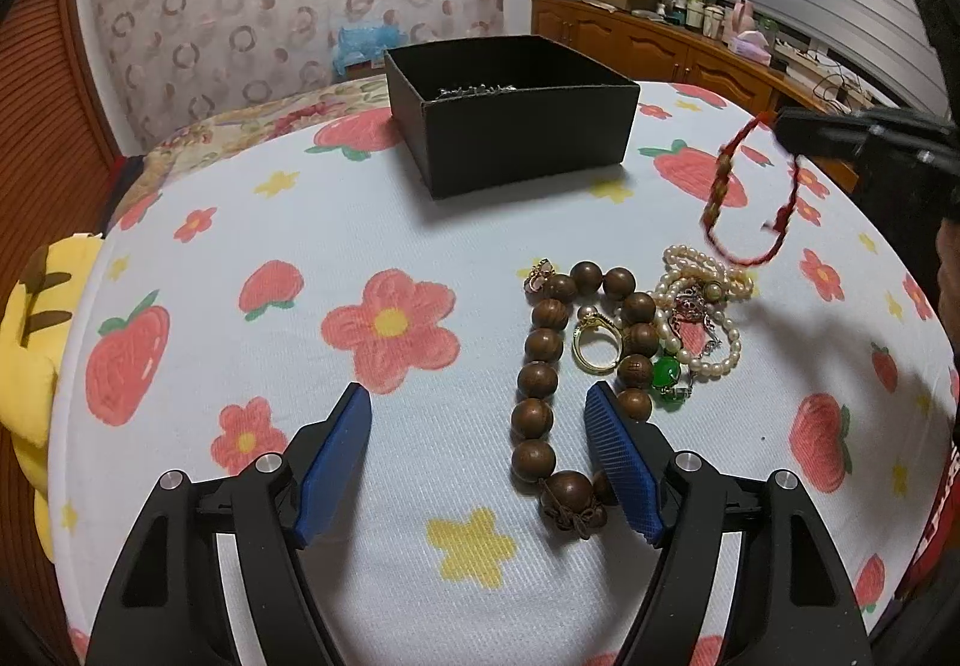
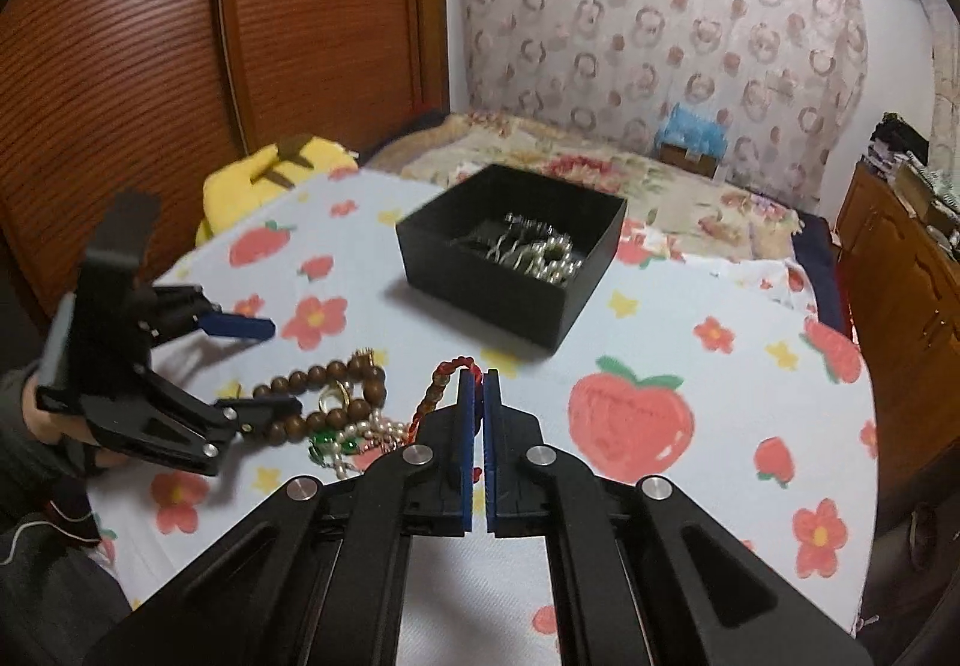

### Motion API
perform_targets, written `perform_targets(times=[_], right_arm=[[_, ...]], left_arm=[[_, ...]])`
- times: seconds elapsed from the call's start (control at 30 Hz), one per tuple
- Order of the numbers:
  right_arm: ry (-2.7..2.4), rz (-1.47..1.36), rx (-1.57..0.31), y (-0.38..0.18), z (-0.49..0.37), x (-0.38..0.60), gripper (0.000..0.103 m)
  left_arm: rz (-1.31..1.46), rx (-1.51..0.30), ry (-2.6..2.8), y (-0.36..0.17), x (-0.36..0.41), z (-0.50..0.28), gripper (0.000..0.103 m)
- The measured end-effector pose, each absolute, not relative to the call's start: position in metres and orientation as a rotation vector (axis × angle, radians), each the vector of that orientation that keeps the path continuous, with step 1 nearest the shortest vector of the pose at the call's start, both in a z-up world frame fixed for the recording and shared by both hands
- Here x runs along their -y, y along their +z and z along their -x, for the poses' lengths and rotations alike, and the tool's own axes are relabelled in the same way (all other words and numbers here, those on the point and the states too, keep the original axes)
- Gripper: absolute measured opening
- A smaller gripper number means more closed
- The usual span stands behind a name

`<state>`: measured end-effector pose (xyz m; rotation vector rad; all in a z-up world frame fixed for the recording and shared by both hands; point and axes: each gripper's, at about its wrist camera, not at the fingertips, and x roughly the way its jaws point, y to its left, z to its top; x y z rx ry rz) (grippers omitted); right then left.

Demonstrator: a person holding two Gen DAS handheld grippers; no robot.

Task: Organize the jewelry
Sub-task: 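Carry the red bracelet into the box with the right gripper while the left grasps the bead bracelet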

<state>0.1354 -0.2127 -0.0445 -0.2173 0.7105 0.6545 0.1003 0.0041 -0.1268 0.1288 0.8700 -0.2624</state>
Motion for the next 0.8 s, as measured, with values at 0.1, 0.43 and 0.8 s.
perform_targets(times=[0.1, 0.43, 0.8], right_arm=[[0.653, 0.207, -0.69, -0.035, -0.133, 0.218, 0.003], [0.637, 0.211, -0.703, -0.041, -0.132, 0.218, 0.003], [0.635, 0.238, -0.699, -0.038, -0.135, 0.204, 0.003]], left_arm=[[-0.128, -0.87, -0.263, -0.127, -0.004, -0.1, 0.071], [-0.12, -0.876, -0.313, -0.122, -0.004, -0.097, 0.018], [-0.119, -0.736, -0.331, -0.079, 0.005, -0.081, 0.012]])
